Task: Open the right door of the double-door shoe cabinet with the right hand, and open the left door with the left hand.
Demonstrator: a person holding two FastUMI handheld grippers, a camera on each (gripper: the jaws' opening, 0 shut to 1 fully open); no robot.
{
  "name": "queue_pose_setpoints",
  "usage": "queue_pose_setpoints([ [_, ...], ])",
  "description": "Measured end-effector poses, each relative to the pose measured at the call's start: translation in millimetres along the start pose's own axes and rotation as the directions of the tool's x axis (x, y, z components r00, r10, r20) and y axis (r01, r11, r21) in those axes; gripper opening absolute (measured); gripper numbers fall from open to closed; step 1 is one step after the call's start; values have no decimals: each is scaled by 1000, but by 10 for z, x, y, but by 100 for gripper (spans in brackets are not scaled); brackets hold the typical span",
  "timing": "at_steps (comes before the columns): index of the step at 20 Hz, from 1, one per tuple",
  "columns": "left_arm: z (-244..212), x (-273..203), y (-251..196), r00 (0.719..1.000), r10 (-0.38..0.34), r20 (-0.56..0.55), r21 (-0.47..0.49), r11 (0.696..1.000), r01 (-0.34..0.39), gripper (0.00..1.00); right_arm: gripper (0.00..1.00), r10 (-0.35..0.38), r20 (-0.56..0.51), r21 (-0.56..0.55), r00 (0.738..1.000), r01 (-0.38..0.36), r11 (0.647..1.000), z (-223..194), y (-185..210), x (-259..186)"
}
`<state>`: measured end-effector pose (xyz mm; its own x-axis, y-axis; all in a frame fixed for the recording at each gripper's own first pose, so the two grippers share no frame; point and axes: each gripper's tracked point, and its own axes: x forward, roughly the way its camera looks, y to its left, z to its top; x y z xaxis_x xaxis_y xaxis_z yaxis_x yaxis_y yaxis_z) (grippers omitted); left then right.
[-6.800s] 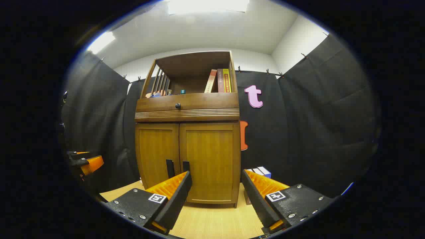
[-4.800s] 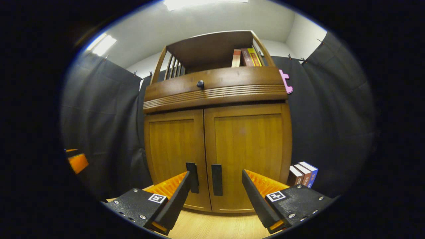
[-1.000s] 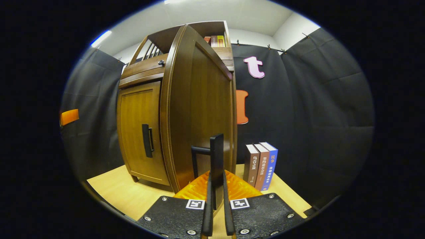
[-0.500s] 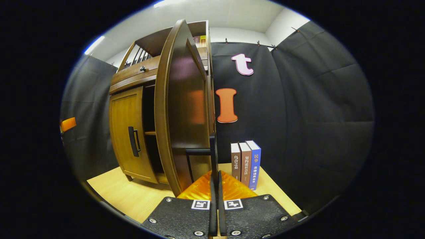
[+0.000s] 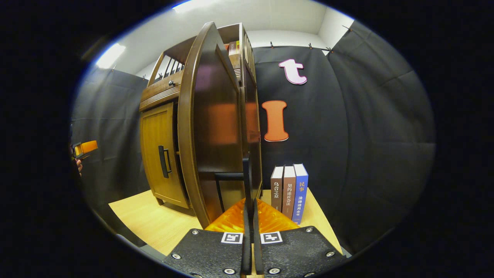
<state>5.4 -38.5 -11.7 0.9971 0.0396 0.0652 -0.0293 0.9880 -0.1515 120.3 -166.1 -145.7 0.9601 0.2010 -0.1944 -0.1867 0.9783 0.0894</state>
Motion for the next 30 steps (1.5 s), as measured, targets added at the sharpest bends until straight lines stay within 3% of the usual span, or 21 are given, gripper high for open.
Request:
queue_pose_setpoints([
  [2, 10, -25, 75, 1000, 23, 6, 5, 1000, -23, 97, 11, 20, 5, -6, 1000, -19, 1000, 3, -28, 2],
  [3, 12, -38, 134, 999, 40, 11, 18, 999, -40, 97, 5, 25, 6, 2, 1000, -25, 1000, 9, -49, 1],
  [5, 0, -53, 153, 999, 47, 14, 43, 998, -47, 95, 7, 28, -20, 37, 999, -27, 999, -31, -2, -41],
  [8, -86, -32, 133, 999, 37, -1, 63, 997, -37, 94, 8, -41, -29, -19, 999, 40, 999, -58, -3, -256],
  [14, -327, 248, -89, 996, -50, -68, 78, 995, 55, 95, 8, -243, 35, -21, 969, 244, 970, 278, 147, -818],
  [19, -615, 721, -461, 978, -166, -124, 73, 982, 176, 95, 8, -263, 79, -24, 962, 266, 964, 503, 690, -818],
  [23, -730, 1143, -861, 957, -260, -127, 88, 958, 271, 96, 9, -252, 69, -4, 965, 253, 967, 319, 1042, -681],
  [26, -866, 1398, -1112, 940, -309, -147, 109, 939, 326, 95, 28, -228, 55, 17, 972, 228, 974, 179, 1195, -573],
  [30, -1101, 1728, -1347, 924, -339, -177, 92, 929, 358, 95, 76, -205, 26, 22, 978, 204, 979, 75, 1301, -486],
])
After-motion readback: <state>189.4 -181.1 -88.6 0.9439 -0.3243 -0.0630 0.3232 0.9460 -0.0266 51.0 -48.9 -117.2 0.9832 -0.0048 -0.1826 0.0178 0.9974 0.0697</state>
